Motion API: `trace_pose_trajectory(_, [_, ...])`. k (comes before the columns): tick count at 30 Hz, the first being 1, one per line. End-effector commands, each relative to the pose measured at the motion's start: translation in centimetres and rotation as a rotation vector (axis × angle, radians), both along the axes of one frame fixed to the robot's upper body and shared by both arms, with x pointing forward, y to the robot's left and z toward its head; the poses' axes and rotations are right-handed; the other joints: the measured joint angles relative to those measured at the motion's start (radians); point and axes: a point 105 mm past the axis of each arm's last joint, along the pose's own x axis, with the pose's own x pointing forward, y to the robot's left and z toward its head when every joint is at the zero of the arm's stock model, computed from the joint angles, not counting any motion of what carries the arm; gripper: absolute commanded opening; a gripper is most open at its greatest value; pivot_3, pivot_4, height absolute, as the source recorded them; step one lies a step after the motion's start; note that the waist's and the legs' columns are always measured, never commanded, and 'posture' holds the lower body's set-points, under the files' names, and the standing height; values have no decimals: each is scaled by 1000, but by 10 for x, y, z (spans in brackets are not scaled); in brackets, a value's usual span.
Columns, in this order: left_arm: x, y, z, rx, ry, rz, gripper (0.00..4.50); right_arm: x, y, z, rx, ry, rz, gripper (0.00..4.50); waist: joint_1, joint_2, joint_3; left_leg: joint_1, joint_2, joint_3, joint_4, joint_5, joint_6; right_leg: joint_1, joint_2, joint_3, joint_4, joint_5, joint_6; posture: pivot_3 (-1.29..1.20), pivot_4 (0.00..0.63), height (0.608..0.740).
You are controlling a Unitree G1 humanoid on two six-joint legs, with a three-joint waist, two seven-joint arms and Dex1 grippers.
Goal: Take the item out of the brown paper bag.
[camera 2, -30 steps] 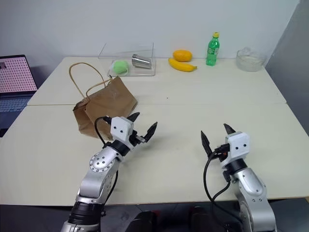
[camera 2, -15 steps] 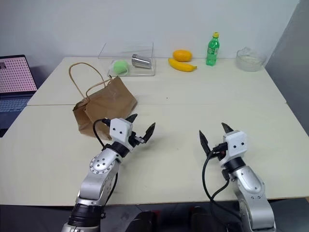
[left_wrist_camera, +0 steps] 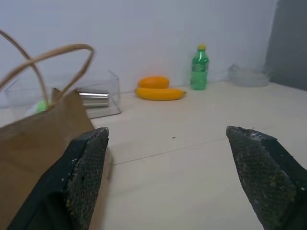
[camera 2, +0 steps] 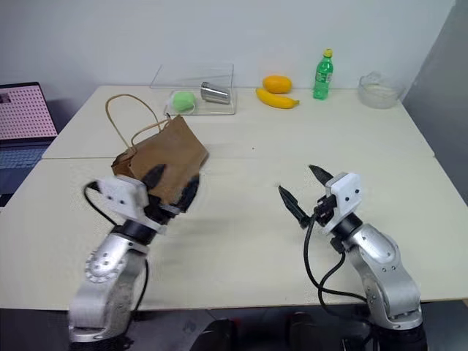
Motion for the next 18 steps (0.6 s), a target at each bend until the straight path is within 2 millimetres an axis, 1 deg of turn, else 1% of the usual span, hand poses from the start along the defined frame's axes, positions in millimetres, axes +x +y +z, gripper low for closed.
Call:
trace_pose_trajectory(1, [0, 40, 35, -11, -37, 49, 4123, -4, 15, 9, 13, 3, 130, 4500, 0, 0, 0, 0, 0, 0, 0, 0, 0, 0, 0, 0, 0, 0, 0, 0, 150, 740])
trace_pose_trajectory(3, [3, 56, 43, -9, -2, 45, 4123, -5, 21, 12, 9, 11, 188, 4500, 0, 0, 0, 0, 0, -1, 0, 0, 0, 0, 1, -1, 0, 0, 0, 0, 150, 740])
trace_pose_trajectory(5, [7, 68, 47, -4, 65, 22, 4123, -8, 29, 15, -3, 15, 259, 4500, 0, 0, 0, 0, 0, 0, 0, 0, 0, 0, 0, 0, -1, 0, 0, 0, 150, 740])
trace_pose_trajectory(7, [11, 77, 52, -4, 116, -7, 4123, -11, 36, 17, -22, 15, 324, 4500, -2, 0, 0, -1, 0, 0, 0, 0, 0, 0, 0, 0, 0, 0, 0, 0, 150, 740])
trace_pose_trajectory(11, [23, 80, 53, 8, 248, -65, 4123, -19, 46, 20, -75, 14, 416, 4500, -2, -1, 1, -1, 0, -1, -1, 0, 0, -1, 1, -1, 0, 0, 0, 0, 150, 740])
trace_pose_trajectory(15, [40, 89, 63, 12, 291, -67, 4123, -27, 51, 24, -137, 2, 485, 4500, -1, -1, 1, -1, 0, -1, -1, 0, 0, -1, 0, -1, -1, 0, 0, 0, 150, 740])
trace_pose_trajectory(18, [47, 90, 63, 26, 331, -83, 4123, -29, 51, 26, -158, -4, 497, 4500, -2, -1, 1, -1, 0, -1, -1, 0, 0, -1, 0, -1, -1, 0, 0, 0, 150, 740])
